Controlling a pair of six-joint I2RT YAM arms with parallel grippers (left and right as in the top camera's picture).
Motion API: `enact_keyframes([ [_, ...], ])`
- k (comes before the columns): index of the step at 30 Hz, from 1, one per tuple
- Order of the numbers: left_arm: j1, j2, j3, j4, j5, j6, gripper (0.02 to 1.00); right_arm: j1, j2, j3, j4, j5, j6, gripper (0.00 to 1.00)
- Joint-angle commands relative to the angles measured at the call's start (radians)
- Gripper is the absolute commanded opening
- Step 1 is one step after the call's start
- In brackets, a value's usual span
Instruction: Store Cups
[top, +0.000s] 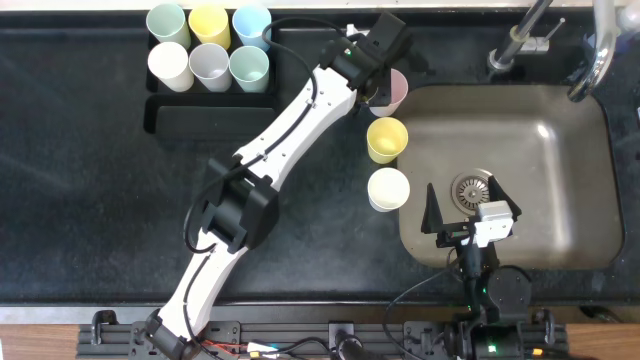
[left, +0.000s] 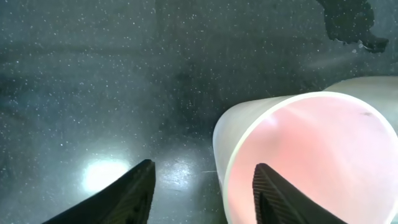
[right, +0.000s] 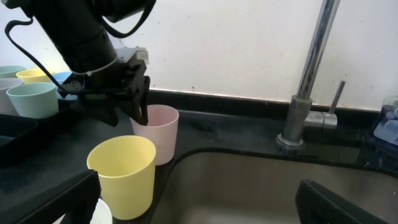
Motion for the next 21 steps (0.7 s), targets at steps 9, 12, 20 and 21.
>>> enact_keyframes([
  [9,-0.008,0.02,0.026,0.004,0.037,0.026,0.261,-0.003,-0.011,-0.014,0.005,0.008,0.0,0.993],
  [12,-0.008,0.02,0.026,0.004,0.037,0.026,0.088,-0.003,-0.011,-0.013,0.005,0.008,0.0,0.996],
  [20,-0.009,-0.023,0.026,-0.005,0.035,0.026,0.034,-0.003,-0.011,-0.014,0.005,0.008,0.0,0.996],
  [21,-0.009,-0.047,0.026,-0.012,0.024,0.025,0.034,-0.003,-0.011,-0.014,0.005,0.008,0.0,0.996],
])
